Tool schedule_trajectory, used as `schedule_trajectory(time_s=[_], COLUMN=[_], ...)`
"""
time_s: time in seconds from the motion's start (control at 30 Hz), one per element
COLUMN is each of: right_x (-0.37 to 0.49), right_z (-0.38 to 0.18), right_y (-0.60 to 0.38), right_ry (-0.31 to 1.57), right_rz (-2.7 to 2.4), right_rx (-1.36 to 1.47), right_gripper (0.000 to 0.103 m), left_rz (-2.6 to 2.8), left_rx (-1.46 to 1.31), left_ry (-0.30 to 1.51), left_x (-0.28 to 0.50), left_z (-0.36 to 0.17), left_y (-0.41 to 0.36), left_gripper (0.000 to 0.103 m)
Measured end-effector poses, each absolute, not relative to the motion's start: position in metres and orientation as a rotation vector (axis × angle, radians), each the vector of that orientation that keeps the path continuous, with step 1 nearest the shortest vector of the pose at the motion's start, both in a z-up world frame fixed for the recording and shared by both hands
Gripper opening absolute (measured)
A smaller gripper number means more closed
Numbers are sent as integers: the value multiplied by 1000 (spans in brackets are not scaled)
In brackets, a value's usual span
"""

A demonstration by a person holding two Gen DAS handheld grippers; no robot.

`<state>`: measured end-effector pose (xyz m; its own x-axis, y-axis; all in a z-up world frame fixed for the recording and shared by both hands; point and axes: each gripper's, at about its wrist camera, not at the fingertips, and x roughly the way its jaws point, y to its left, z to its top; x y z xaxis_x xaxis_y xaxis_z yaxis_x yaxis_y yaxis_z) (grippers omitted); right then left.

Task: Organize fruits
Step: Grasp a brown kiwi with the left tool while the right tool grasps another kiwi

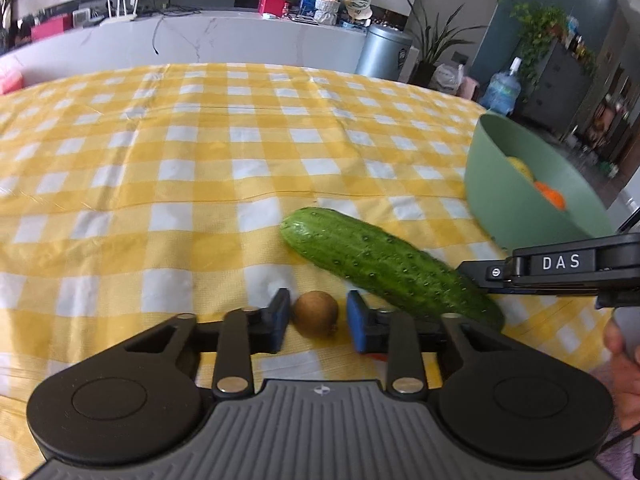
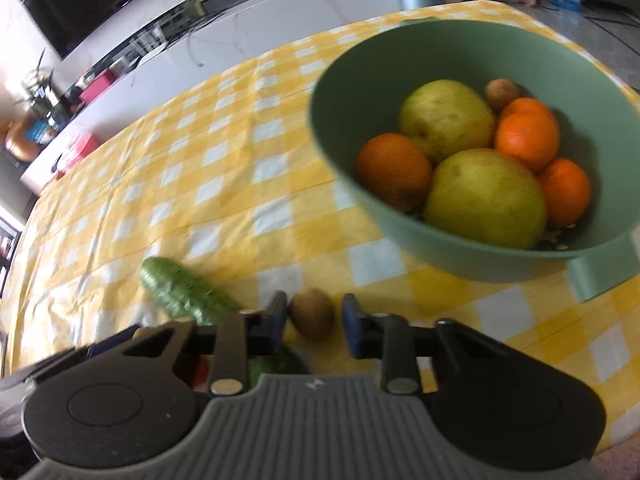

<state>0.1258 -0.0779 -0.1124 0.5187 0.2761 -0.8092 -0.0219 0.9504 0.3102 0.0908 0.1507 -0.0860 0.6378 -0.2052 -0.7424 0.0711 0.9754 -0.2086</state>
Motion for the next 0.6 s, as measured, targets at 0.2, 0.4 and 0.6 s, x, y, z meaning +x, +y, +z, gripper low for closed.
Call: schedule_trajectory(time_s=[0.2, 0.4, 0.6], right_x=[123, 120, 116], right_z=[-110, -102, -94], right_y=[-70, -76, -76], right_ry=[989, 951, 924], right_rz=[172, 173, 203], right_rx=[201, 232, 250], right_gripper=[22, 22, 22], left_rz=[-160, -122, -94], left_rx=[-222, -269, -354], left_ry=[869, 842, 801], left_x=[90, 86, 81], left_z=[-86, -82, -76], left_y=[159, 168, 182], left_gripper=[28, 27, 27])
